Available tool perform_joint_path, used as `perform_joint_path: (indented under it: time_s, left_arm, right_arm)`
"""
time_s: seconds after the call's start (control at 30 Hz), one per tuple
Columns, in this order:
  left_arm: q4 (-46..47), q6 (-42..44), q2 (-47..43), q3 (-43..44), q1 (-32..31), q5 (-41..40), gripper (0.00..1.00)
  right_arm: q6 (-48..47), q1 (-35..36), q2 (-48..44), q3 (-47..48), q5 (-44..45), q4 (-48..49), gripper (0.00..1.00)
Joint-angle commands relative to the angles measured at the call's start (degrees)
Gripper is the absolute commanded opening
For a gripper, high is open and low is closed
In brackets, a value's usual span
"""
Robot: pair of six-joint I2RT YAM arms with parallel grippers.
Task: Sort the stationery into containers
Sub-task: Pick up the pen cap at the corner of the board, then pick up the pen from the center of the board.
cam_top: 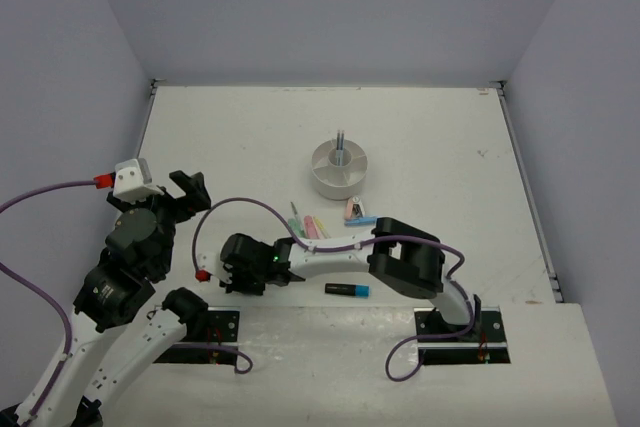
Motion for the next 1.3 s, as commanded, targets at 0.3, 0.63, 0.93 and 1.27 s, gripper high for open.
perform_joint_path:
  time_s: [0.3,0.63,0.93,1.27]
  left_arm:
    - [-1.0,-2.1,4.0,3.1,0.4,-0.6,1.00]
    - [-6.0,-19.6,37.9,9.2,-5.3,9.5,0.99]
    - [-11.2,-38.3,61.1,22.1,-19.0,7.5,0.83]
    - [-15.5,-46.5,74.1,26.1,-20.1,8.8,0.44]
  right_arm:
    - [18.7,-16.0,-34.8,-25.2,5.3,8.4,0.00]
    - [34.0,-32.7,-57.2,-34.8,15.0,0.6,0.00]
    - [38.4,-35.3,-70.9,-39.9,27.3,-3.0,0.00]
    - [36.8,-35.4,-74.8,-42.3,26.8,-2.9,0.00]
